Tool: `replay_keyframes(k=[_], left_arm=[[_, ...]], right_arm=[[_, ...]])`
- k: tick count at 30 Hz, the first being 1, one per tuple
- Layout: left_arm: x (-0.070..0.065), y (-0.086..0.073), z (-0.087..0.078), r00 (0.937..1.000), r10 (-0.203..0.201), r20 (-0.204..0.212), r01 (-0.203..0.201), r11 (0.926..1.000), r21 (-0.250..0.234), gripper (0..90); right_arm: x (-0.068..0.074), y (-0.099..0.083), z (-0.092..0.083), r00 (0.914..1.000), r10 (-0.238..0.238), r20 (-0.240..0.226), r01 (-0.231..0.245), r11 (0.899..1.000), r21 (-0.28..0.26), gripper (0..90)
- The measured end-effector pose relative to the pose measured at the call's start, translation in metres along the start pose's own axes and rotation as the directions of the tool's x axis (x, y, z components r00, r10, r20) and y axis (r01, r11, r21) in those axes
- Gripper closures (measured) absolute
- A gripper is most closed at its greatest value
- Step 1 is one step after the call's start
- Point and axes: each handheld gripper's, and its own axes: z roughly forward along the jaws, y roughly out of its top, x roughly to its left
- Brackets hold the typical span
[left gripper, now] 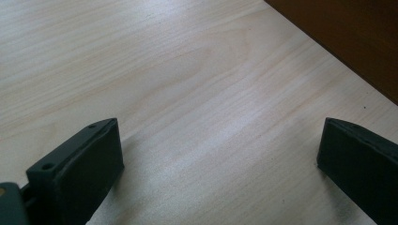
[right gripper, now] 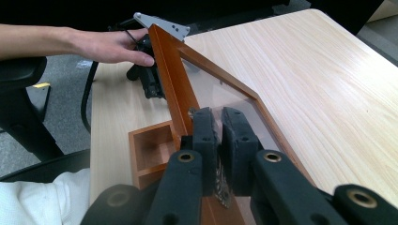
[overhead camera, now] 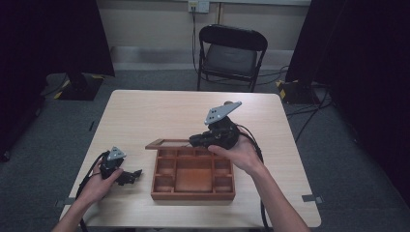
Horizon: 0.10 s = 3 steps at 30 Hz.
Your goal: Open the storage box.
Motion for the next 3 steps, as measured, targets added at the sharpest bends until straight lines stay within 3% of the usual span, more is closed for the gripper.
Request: replay_keyframes(k=[3], left_arm=[[0.0, 0.0, -0.0001, 1.0, 0.0, 0.001, 0.0, 1.0, 0.0, 0.0]], right_arm=[[-0.0003, 0.0001, 0.0, 1.0, -0.001, 0.0, 0.001, 1.0, -0.001, 84.9]])
